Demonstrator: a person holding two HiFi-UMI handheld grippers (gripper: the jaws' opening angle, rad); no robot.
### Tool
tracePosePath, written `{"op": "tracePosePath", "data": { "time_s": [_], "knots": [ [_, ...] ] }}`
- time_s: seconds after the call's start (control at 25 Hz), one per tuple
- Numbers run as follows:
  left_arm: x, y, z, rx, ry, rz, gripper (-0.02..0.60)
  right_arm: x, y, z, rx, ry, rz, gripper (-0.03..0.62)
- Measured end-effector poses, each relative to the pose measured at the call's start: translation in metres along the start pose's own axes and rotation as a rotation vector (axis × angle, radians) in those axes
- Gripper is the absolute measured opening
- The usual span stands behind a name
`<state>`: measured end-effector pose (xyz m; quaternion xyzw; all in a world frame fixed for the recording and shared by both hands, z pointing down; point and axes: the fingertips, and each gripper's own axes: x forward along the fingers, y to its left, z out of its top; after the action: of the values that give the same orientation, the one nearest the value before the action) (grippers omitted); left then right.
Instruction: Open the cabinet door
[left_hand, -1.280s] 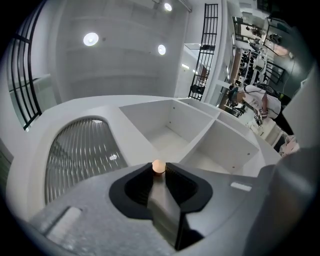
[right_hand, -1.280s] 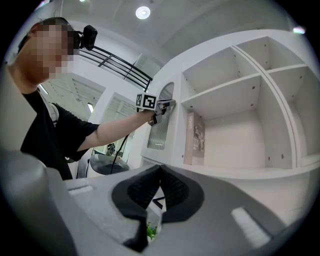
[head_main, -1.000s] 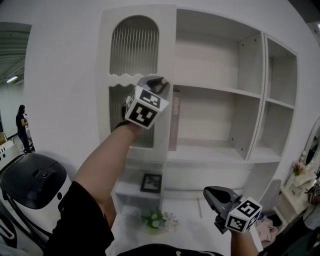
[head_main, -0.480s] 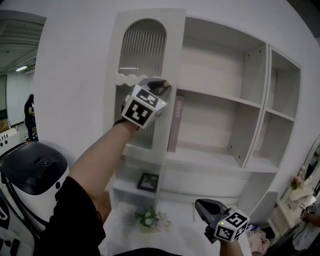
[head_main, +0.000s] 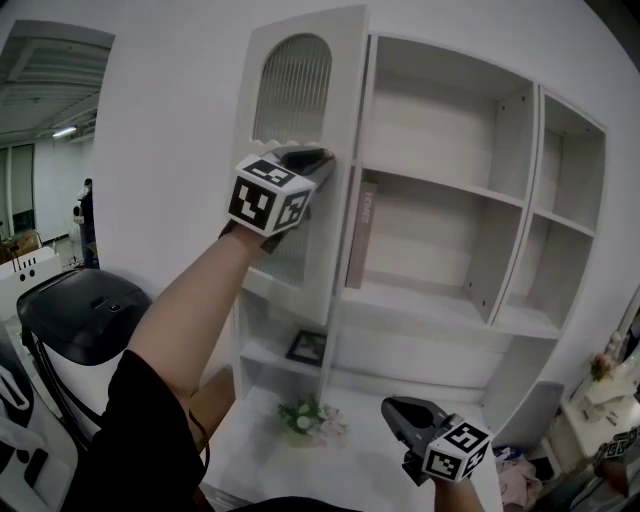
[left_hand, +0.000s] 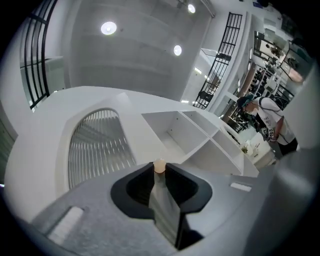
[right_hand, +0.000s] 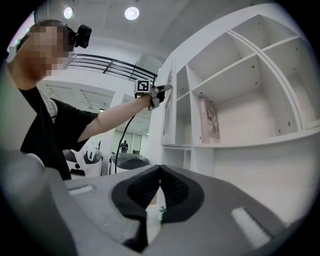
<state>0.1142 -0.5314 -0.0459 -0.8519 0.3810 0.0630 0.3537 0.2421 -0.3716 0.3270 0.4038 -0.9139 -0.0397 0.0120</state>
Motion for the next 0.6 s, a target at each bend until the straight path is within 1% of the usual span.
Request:
{"op": "tracePosePath", "data": {
  "time_s": [0.16,0.32,0.48,0.6],
  "knots": [
    [-0.019,0.002,0.007,-0.023,0.006,0.002,0.074,-0.007,0.011,-0.004,-0.003,0.007,0.026,0.001],
    [-0.034,0.006,0.013,-0.072,0.000,0.003,0.075,-0.013,0.020,0.002,-0.018,-0.007,0.041,0.001],
    [-0.045,0.009,0.018,-0.095,-0.018,-0.007,0.076,-0.015,0.023,0.012,-0.034,-0.023,0.041,0.000],
    [-0.057,0.012,0.020,-0.104,-0.027,-0.017,0.077,-0.007,0.031,0.014,-0.025,-0.037,0.054,0.000]
  ]
}}
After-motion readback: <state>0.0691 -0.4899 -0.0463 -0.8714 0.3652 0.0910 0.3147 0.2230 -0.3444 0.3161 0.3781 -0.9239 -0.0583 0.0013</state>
